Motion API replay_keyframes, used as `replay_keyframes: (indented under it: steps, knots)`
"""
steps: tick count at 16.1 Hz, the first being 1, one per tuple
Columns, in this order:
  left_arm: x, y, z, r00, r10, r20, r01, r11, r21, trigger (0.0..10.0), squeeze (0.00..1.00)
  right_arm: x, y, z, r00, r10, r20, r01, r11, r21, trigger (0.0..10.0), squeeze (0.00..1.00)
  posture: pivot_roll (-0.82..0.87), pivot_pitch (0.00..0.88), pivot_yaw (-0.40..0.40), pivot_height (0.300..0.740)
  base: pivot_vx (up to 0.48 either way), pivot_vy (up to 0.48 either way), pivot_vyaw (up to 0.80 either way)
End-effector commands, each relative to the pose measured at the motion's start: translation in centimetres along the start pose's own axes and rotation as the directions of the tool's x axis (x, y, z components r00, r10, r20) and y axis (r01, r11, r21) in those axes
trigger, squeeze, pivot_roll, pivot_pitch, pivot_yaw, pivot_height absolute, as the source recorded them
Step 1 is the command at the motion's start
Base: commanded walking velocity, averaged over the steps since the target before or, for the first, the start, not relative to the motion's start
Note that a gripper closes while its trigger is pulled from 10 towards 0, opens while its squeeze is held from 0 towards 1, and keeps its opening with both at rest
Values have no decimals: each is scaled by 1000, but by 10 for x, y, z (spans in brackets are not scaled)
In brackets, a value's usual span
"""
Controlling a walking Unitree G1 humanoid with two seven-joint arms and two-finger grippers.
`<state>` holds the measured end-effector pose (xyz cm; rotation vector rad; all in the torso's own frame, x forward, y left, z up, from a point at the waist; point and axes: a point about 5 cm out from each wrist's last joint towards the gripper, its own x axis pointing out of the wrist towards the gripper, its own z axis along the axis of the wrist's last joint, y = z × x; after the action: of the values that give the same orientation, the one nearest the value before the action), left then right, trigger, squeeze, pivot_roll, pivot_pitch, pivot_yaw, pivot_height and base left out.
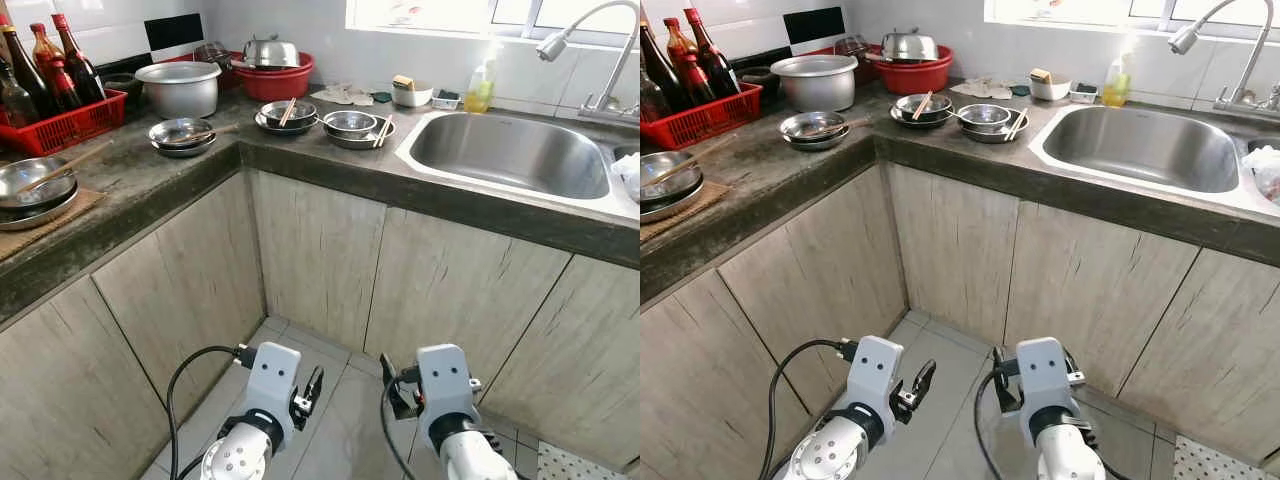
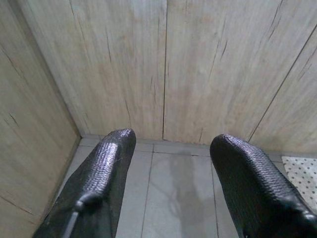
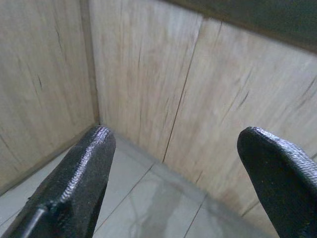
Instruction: Kitchen organization
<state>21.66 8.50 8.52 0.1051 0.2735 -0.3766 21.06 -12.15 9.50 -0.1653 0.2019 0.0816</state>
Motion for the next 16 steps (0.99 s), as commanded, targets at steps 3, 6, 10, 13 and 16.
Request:
replay_keyframes:
  steps: [3,6,10,13,16]
  knots:
    - [-6,4,6,997,-7,78,1,997,81,10000,0,-1,2,6,997,66,34,-67,998,14,10000,0,0,0,-30,740,0,0,0]
    - [-9,-1,5,991,-93,95,88,994,63,10000,0,0,11,15,986,143,92,-148,988,50,10000,0,-2,0,-32,740,0,0,0]
    - [-10,-8,7,983,-147,110,136,986,101,10000,0,7,0,22,989,88,117,-98,992,75,10000,0,-4,0,-36,740,0,0,0]
    - [-11,-8,8,983,-129,130,115,987,110,10000,0,7,0,24,983,114,146,-120,992,31,10000,0,-3,0,-35,740,0,0,0]
    - [-10,-5,10,986,-94,141,82,993,89,10000,0,7,5,23,977,159,141,-167,985,45,10000,0,4,0,-40,740,0,0,0]
